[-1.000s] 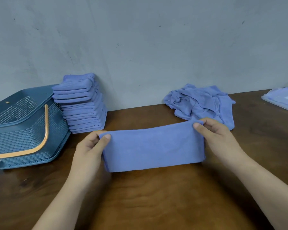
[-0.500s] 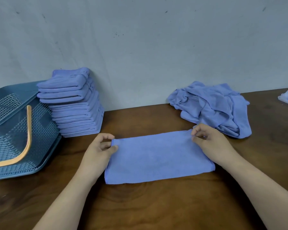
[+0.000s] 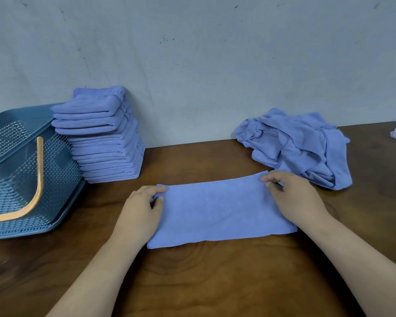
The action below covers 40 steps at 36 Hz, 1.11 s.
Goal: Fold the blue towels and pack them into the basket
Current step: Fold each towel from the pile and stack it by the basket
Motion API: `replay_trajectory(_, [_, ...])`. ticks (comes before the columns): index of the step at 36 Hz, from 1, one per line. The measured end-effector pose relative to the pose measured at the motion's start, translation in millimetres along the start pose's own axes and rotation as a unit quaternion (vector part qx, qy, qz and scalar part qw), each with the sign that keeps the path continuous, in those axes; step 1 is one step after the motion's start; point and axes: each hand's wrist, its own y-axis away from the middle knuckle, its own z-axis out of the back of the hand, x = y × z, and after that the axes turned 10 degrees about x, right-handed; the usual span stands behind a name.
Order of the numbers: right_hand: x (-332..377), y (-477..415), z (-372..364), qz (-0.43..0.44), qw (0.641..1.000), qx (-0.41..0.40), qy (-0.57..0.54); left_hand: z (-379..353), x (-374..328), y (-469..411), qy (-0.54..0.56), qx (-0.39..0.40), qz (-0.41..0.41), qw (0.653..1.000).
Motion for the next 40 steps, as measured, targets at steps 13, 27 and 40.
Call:
replay_trajectory(13, [21.1,8.7,3.8,0.012,0.979,-0.017,0.203,2.3,-2.9,-0.4,-0.060,0.013,0.009,0.998])
replay_trajectory(27, [64.8,33.9,-37.8,0.139,0.937,0.216,0.236,-31.9,-40.7,18.7,-0.174,0.180,-0.086,0.964])
replay_trajectory(40, [33.1,22.6,-10.5,0.054,0.945,0.238,0.218,-12.4,-23.5,8.1,-0.192,0.202,-0.023,0.960])
